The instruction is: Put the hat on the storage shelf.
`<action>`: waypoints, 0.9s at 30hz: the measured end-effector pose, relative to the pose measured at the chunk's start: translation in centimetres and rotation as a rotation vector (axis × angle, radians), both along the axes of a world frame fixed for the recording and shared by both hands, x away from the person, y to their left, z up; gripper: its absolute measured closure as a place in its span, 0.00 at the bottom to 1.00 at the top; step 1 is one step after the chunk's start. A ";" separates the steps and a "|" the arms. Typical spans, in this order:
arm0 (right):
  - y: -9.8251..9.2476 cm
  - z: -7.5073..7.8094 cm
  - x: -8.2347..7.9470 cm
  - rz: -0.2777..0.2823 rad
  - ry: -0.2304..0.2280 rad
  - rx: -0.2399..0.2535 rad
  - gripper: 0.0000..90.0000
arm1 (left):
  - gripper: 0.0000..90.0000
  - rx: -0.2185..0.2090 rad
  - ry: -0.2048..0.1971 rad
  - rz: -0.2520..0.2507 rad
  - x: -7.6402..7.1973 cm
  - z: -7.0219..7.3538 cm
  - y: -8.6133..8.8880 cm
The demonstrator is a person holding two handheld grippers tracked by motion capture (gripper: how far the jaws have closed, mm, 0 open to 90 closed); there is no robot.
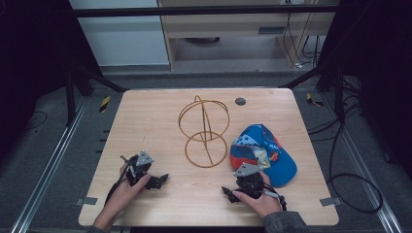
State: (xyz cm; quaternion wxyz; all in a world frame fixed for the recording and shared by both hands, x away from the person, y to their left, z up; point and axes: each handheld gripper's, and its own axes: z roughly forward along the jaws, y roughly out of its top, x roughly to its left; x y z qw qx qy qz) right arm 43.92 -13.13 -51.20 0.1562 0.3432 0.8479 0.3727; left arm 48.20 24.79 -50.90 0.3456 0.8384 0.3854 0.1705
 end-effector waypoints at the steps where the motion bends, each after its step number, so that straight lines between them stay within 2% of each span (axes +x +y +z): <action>1: 0.0 0.0 0.0 -0.001 0.000 0.000 0.11 | 0.00 0.004 0.001 -0.003 0.0 0.0 0.0; 10: 0.0 0.2 -0.2 -0.014 0.003 -0.005 0.14 | 0.00 0.004 0.001 -0.002 0.0 0.0 0.0; 12: -0.3 1.1 -0.6 -0.016 -0.007 0.037 0.15 | 0.00 0.004 0.001 -0.002 0.0 0.0 0.0; 13: -0.3 1.1 -0.6 -0.016 -0.007 0.037 0.15 | 0.00 0.004 0.001 -0.002 0.0 0.0 0.0; 14: -0.7 2.4 -0.8 -0.014 -0.024 0.018 0.16 | 0.00 0.005 0.001 -0.002 0.0 0.0 0.0; 15: -0.8 2.7 -0.8 -0.015 -0.027 0.009 0.17 | 0.00 0.005 0.000 -0.001 0.0 0.0 0.0; 16: -1.2 3.8 -0.9 -0.011 -0.038 -0.004 0.17 | 0.00 0.005 0.000 0.000 0.0 0.0 0.0; 18: -2.3 5.8 -0.9 -0.034 -0.065 -0.013 0.19 | 0.00 0.007 -0.001 -0.001 0.0 0.0 0.0; 19: -2.3 5.8 -0.9 -0.034 -0.065 -0.013 0.19 | 0.00 0.007 -0.001 -0.001 0.0 0.0 0.0; 20: -3.5 7.1 -0.7 -0.046 -0.076 -0.004 0.20 | 0.00 0.004 0.001 0.001 0.0 0.0 0.0; 22: -4.7 8.3 -0.3 -0.066 -0.065 -0.031 0.23 | 0.00 0.004 0.001 0.000 0.0 0.0 0.0; 23: -4.7 8.3 -0.3 -0.066 -0.065 -0.031 0.23 | 0.00 0.004 0.001 0.000 0.0 0.0 0.0; 24: -5.9 9.3 0.4 -0.087 -0.053 -0.067 0.25 | 0.00 0.004 0.001 0.001 0.0 0.0 0.0; 27: -7.5 10.9 1.8 -0.121 0.000 -0.107 0.26 | 0.00 0.004 0.001 0.001 0.0 0.0 0.0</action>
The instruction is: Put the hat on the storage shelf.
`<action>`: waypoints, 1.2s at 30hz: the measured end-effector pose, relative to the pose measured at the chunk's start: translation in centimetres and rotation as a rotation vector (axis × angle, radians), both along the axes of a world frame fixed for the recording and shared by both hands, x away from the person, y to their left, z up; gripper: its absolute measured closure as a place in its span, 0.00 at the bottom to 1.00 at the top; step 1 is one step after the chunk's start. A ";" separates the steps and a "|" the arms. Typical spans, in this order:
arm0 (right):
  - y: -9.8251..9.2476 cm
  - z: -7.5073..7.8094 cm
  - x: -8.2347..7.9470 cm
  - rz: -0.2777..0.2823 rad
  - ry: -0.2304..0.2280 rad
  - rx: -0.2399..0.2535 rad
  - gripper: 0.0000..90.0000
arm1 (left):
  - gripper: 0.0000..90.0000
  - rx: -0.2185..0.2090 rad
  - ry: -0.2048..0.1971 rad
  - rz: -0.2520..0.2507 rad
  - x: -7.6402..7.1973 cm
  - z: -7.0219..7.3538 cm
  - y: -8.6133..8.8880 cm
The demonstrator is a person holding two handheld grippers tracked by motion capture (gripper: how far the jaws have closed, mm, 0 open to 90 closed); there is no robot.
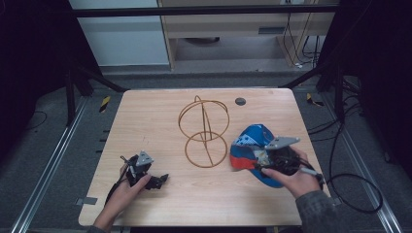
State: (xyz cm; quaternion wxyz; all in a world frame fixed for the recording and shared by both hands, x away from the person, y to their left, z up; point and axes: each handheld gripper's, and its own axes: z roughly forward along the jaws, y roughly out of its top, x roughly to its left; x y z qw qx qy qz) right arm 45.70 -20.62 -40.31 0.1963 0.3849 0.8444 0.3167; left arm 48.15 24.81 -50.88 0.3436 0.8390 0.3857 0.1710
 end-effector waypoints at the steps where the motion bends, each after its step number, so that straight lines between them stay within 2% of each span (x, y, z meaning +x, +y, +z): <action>1: -0.5 0.6 0.5 -0.013 0.008 -0.012 0.27 | 0.00 0.000 0.000 0.001 0.0 0.0 0.0; 2: -0.5 0.6 0.5 -0.013 0.008 -0.012 0.27 | 0.00 0.000 0.000 0.001 0.0 0.0 0.0; 4: -1.7 1.8 1.9 -0.025 0.042 -0.027 0.26 | 0.00 -0.001 0.000 0.001 0.0 0.0 0.0; 5: -1.7 1.8 1.9 -0.025 0.042 -0.027 0.26 | 0.00 -0.001 0.000 0.001 0.0 0.0 0.0; 6: -2.4 2.3 3.2 -0.045 0.077 -0.036 0.25 | 0.00 -0.001 0.000 0.001 0.0 0.0 0.0; 9: -2.9 2.8 4.9 -0.050 0.172 -0.011 0.21 | 0.00 -0.001 0.000 0.001 0.0 0.0 0.0; 11: -3.0 3.1 5.5 -0.046 0.166 -0.035 0.20 | 0.00 -0.001 0.001 0.001 0.0 0.0 0.0; 12: -2.9 3.2 5.8 -0.047 0.173 -0.030 0.19 | 0.00 0.000 0.000 0.002 0.0 0.0 0.0; 14: -2.7 3.2 6.3 -0.042 0.200 -0.016 0.16 | 0.00 -0.001 0.000 0.001 0.0 0.0 0.0; 16: -2.5 3.1 6.8 -0.038 0.226 -0.026 0.18 | 0.00 -0.002 0.000 0.001 0.0 0.0 0.0; 20: -2.0 2.7 7.2 -0.014 0.235 -0.051 0.28 | 0.00 -0.001 0.000 0.001 0.0 0.0 0.0; 22: -1.9 2.5 7.4 -0.017 0.238 -0.039 0.33 | 0.00 -0.002 0.000 0.000 0.0 0.0 0.0; 27: -1.9 1.6 7.6 -0.018 0.244 -0.038 0.39 | 0.00 -0.001 0.001 0.000 0.0 0.0 0.0; 32: -2.0 0.1 7.9 -0.030 0.274 -0.038 0.46 | 0.00 -0.002 0.000 0.000 0.0 0.0 0.0; 36: -1.9 -0.4 8.2 -0.025 0.277 -0.033 0.58 | 0.00 -0.002 0.000 0.000 0.0 0.0 0.0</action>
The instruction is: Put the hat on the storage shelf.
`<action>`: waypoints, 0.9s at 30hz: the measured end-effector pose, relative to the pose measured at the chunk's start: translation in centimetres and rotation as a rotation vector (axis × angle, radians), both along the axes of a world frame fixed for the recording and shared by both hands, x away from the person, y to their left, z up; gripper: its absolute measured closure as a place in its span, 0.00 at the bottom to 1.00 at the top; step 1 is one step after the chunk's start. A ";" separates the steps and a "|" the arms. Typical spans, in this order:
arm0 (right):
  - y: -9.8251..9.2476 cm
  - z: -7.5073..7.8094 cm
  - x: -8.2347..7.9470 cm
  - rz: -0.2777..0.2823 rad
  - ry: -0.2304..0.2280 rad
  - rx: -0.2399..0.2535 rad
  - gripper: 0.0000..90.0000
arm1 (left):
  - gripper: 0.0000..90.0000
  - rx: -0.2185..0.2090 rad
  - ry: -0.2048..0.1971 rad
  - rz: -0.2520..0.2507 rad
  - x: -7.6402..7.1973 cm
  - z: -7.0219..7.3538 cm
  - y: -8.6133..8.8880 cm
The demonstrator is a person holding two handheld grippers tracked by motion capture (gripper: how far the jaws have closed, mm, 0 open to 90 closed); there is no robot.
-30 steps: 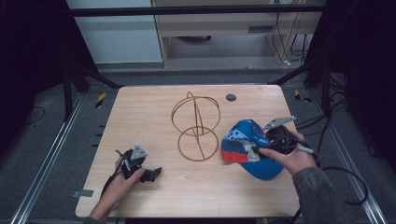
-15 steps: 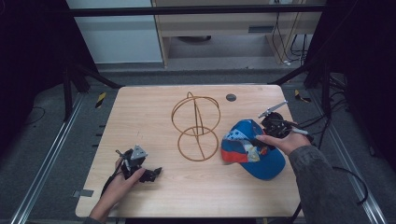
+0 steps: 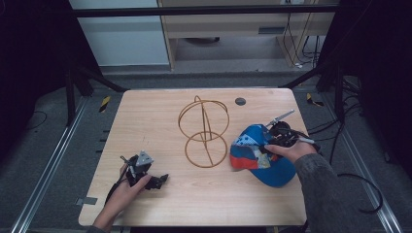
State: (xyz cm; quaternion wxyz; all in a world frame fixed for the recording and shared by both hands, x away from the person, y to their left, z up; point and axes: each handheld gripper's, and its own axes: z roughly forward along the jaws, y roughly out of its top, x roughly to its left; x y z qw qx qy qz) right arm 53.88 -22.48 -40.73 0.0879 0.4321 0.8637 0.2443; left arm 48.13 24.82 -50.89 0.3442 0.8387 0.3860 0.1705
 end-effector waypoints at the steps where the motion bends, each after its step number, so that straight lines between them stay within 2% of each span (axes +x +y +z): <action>1: 0.1 -0.1 0.1 0.001 0.002 -0.005 0.62 | 0.00 0.000 0.000 0.000 0.0 0.0 0.0; 4: 0.2 -0.4 0.3 0.018 0.021 -0.001 0.76 | 0.00 0.000 0.000 0.000 0.0 0.0 0.0; 6: 0.3 -0.5 0.4 0.033 0.031 0.006 0.89 | 0.00 0.000 0.000 0.000 0.0 0.0 0.0; 9: 0.2 -0.4 0.4 0.047 0.040 0.023 0.99 | 0.00 0.000 0.000 0.000 0.0 0.0 0.0; 14: -0.4 0.2 0.1 0.044 0.031 0.037 1.00 | 0.00 0.000 0.000 0.000 0.0 0.0 0.0; 18: -1.0 1.4 -0.4 0.042 0.009 0.057 1.00 | 0.00 0.000 0.000 0.000 0.0 0.0 0.0; 21: -1.4 2.8 -0.8 0.043 -0.021 0.083 1.00 | 0.00 0.000 -0.001 0.001 0.0 0.0 0.0; 27: -1.9 6.1 -1.7 0.052 -0.088 0.086 1.00 | 0.00 -0.001 -0.001 0.002 0.0 0.0 0.0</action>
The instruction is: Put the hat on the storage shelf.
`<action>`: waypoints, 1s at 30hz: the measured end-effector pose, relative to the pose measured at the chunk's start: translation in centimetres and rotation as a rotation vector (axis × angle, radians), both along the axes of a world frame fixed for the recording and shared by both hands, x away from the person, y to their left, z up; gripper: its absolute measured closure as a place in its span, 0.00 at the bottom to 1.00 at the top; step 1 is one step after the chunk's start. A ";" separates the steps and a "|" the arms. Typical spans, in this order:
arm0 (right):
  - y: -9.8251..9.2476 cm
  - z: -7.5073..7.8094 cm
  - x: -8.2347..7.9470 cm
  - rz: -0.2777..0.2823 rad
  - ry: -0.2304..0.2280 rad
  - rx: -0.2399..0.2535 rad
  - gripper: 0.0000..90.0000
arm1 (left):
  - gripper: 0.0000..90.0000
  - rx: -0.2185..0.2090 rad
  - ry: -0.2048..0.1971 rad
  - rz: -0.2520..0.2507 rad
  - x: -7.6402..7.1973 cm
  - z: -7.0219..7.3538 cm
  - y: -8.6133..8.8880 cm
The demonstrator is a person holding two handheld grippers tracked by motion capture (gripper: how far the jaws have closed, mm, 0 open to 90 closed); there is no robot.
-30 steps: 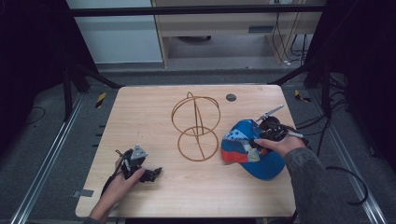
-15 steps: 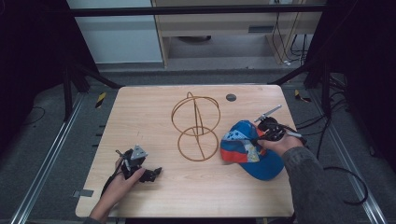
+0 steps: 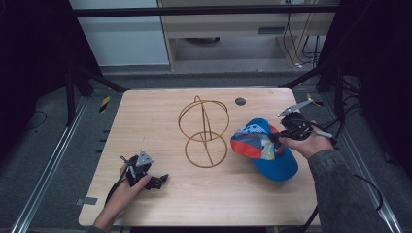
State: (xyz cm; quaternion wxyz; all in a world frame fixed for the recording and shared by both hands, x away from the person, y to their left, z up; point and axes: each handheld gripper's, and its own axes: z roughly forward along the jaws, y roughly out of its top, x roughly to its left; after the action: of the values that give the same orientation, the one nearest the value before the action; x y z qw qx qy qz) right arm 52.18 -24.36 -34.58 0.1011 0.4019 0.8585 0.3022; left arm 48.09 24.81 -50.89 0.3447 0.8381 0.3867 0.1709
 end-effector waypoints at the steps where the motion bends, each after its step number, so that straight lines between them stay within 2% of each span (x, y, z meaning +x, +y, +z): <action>1: -0.1 0.6 -0.2 0.000 -0.010 0.001 1.00 | 0.00 -0.005 -0.001 0.003 0.0 0.0 0.0; 7: -0.9 3.6 -0.7 -0.003 -0.076 0.011 1.00 | 0.00 -0.002 -0.004 0.001 0.0 0.0 0.0; 14: -1.5 6.4 -1.2 -0.011 -0.125 0.016 1.00 | 0.00 -0.002 -0.003 0.001 0.0 0.0 0.0; 30: -1.1 12.6 -0.7 -0.009 -0.227 0.028 1.00 | 0.00 0.001 0.000 0.000 0.0 0.0 0.0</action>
State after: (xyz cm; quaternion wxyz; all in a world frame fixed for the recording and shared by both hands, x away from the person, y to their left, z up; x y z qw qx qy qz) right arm 51.44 -25.46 -22.01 0.1934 0.3704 0.8353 0.3574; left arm 48.11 24.81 -50.87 0.3444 0.8383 0.3865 0.1713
